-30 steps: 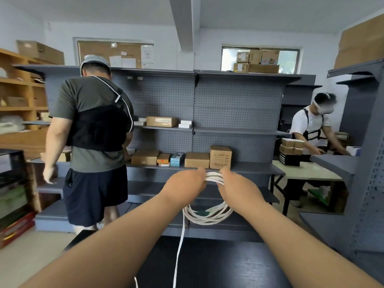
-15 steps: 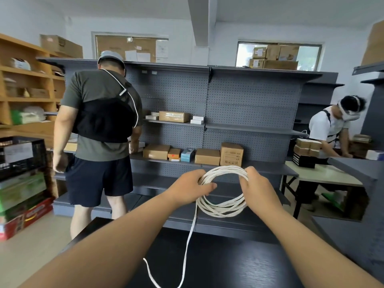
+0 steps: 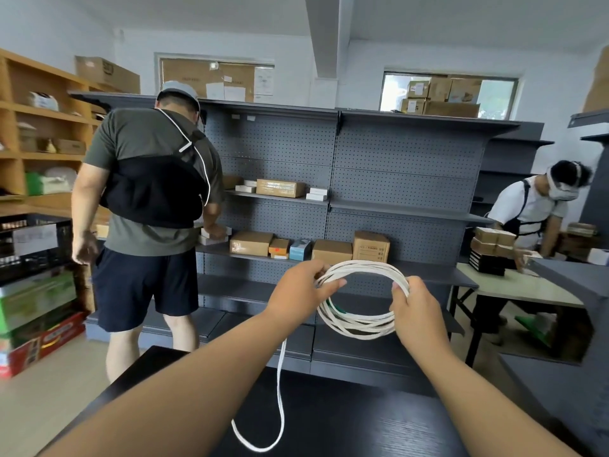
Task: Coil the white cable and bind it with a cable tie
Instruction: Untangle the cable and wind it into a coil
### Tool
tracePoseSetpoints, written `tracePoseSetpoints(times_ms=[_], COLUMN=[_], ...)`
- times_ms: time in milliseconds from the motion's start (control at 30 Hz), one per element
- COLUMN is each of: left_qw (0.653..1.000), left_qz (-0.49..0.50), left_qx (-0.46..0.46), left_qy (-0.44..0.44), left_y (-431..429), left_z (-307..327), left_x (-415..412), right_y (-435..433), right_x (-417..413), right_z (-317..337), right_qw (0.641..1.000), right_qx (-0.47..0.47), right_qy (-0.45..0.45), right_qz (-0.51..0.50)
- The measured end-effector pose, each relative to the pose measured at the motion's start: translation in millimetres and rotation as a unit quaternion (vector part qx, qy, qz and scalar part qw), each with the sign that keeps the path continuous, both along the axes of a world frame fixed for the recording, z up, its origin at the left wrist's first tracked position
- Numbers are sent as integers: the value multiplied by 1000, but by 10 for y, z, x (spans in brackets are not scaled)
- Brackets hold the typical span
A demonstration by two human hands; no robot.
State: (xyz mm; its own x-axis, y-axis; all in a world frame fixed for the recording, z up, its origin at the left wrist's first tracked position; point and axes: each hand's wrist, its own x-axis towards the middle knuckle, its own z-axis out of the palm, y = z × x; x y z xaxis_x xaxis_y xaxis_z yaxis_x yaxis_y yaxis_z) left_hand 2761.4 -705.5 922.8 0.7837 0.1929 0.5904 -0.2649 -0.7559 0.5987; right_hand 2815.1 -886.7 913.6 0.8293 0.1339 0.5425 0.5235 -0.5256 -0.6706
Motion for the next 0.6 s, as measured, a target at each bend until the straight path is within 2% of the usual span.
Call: tracePoseSetpoints(times_ms=[167, 333, 467, 567, 600], left_qw=[990, 986, 989, 983, 980], left_qz=[-18, -18, -70, -44, -46], left_qx=[-140, -164, -74, 123, 154], left_qy=[-1, 19, 106, 133, 119], left_y=[-49, -57, 108, 219, 237], left_z=[-10, 14, 73, 134, 164], left_x=[48, 46, -18, -28, -37], right_y=[95, 119, 42, -26, -47], right_x=[-21, -45, -28, 0, 5], right_z=[-18, -37, -27, -1, 2], right_qw=[998, 998, 1000, 995, 991], right_qx=[57, 57, -6, -89, -126], right_qy=[9, 23, 6, -23, -29], right_qz=[3, 9, -5, -33, -41])
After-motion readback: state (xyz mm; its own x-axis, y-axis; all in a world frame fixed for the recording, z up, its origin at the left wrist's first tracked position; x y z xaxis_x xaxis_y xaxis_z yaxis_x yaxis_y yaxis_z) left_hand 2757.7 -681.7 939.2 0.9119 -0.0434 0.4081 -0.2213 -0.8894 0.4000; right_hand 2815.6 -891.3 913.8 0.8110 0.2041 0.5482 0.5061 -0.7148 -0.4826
